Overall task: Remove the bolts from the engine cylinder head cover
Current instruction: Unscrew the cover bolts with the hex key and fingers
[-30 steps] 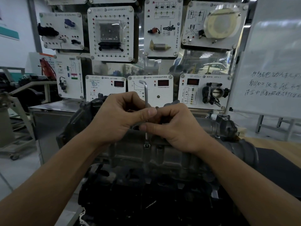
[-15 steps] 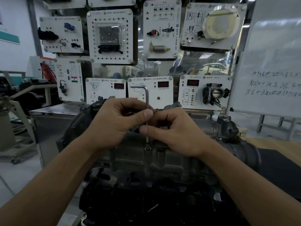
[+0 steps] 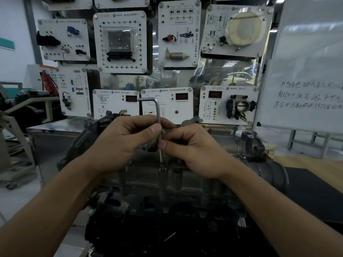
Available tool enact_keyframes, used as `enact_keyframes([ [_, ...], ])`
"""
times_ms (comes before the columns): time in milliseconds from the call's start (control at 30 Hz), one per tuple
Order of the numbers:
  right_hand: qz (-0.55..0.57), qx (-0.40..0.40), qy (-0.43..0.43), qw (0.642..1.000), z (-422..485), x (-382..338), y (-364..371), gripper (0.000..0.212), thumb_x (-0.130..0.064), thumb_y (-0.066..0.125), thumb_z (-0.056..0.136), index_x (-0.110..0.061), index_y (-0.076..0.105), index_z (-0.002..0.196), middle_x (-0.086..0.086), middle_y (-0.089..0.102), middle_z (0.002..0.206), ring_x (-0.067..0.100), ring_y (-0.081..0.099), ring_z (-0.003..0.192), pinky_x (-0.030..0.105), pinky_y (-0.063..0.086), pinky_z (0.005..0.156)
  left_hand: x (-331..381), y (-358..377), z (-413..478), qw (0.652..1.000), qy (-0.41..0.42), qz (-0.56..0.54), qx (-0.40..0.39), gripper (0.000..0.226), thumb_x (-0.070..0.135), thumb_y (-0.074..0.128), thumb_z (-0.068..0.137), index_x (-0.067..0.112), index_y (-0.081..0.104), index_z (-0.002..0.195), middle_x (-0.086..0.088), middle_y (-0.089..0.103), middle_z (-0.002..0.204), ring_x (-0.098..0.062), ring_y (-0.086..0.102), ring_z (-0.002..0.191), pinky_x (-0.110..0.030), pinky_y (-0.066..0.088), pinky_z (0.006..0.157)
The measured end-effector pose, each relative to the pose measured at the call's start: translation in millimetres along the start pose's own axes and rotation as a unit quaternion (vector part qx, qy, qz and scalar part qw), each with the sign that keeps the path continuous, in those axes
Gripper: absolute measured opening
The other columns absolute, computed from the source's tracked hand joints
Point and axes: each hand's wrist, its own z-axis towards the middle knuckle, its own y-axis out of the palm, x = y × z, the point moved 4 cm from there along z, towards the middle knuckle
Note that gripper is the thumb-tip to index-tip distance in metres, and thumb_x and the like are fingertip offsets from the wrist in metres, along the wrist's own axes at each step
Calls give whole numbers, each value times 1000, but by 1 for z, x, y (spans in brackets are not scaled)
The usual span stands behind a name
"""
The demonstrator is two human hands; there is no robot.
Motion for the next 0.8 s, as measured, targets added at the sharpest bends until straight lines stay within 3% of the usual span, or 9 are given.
enact_keyframes([
  [133,20,13,16,1000,-1,1,0,16,-12,63,95,-8,74,84,-12,49,49,-1,40,44,14,35,48,0,2,1,1000,-4,-6,25,18,25,62,85,26,79,92,0,77,101,-13,70,102,-17,52,84],
  [233,-1,35,-6,999,-1,-1,-1,18,-19,70,91,-3,76,89,21,65,67,35,54,57,41,46,56,0,2,3,998,-10,-25,50,14,24,67,80,17,78,87,-7,77,94,-18,73,93,-20,56,78],
  [300,-5,48,-13,999,-1,-2,-3,16,-19,75,87,-4,76,88,24,69,77,37,60,67,48,51,65,0,3,3,997,-14,-36,64,18,24,71,76,8,73,83,-11,76,91,-21,73,87,-22,57,74],
  [400,-10,52,-8,999,-1,0,-4,11,-18,80,83,-7,75,81,3,66,67,14,57,63,34,49,63,1,5,5,995,-17,-57,82,16,22,73,71,8,66,72,-10,75,87,-19,72,78,-22,56,69],
  [467,-1,54,-3,999,0,3,-5,9,-15,80,82,-8,75,79,-4,65,65,8,57,62,26,49,62,1,6,5,995,-19,-55,82,15,22,74,69,11,64,69,-8,75,84,-18,72,77,-23,57,68],
  [600,-14,43,-11,999,-1,-2,-2,8,-13,75,87,-6,75,84,2,67,68,10,60,66,31,52,65,1,5,3,998,-14,-19,65,37,28,71,73,-6,64,85,-11,74,85,-19,72,80,-22,57,70],
  [667,-26,37,-7,999,-2,-4,-2,11,-14,72,90,-15,73,78,1,65,65,8,59,64,34,49,63,1,4,2,999,-11,-17,49,29,29,66,80,4,70,93,-10,74,90,-19,72,90,-22,56,77],
  [733,-17,19,-4,1000,-2,-4,0,14,-9,67,93,-17,74,84,-15,62,59,-4,55,58,17,43,60,2,3,0,999,-6,-32,34,23,23,59,86,15,74,100,-3,76,99,-15,70,100,-19,54,83],
  [800,15,10,14,1000,-2,-2,0,17,-2,61,95,-13,73,89,-18,56,53,-6,50,49,7,38,54,3,2,-1,999,-6,-34,13,26,20,56,88,20,77,103,-1,76,106,-12,69,105,-16,52,84],
])
